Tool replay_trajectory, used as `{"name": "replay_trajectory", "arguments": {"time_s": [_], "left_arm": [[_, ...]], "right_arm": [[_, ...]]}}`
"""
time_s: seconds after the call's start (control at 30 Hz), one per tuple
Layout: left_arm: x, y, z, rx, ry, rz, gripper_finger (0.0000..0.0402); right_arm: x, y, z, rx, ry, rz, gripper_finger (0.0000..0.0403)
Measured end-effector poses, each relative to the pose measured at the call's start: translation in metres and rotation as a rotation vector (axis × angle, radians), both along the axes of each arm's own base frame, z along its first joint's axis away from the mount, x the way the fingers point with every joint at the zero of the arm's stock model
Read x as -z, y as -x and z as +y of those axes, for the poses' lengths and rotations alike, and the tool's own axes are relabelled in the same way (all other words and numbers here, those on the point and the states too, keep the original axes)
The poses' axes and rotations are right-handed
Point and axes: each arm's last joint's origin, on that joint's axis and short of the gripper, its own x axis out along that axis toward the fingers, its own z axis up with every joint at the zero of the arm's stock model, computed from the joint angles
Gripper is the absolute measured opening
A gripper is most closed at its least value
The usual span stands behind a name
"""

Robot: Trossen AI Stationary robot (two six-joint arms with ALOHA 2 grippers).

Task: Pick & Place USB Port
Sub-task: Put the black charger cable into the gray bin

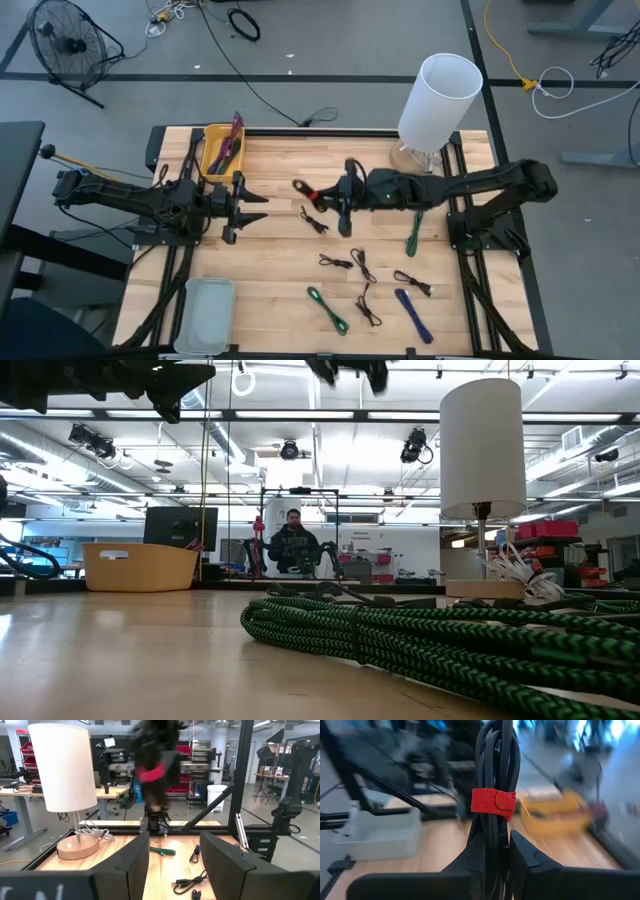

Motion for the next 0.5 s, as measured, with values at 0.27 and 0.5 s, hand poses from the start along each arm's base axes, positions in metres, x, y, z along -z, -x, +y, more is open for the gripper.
{"name": "replay_trajectory", "arguments": {"time_s": [0.27, 0.5], "left_arm": [[-0.001, 0.0, 0.0, 0.0, 0.005, -0.006, 0.0179], [-0.001, 0.0, 0.0, 0.001, 0.008, -0.01, 0.0179]], "right_arm": [[-0.009, -0.003, 0.031, -0.113, 0.157, -0.127, 0.004], [0.007, -0.02, 0.042, -0.15, 0.194, -0.165, 0.004]]}}
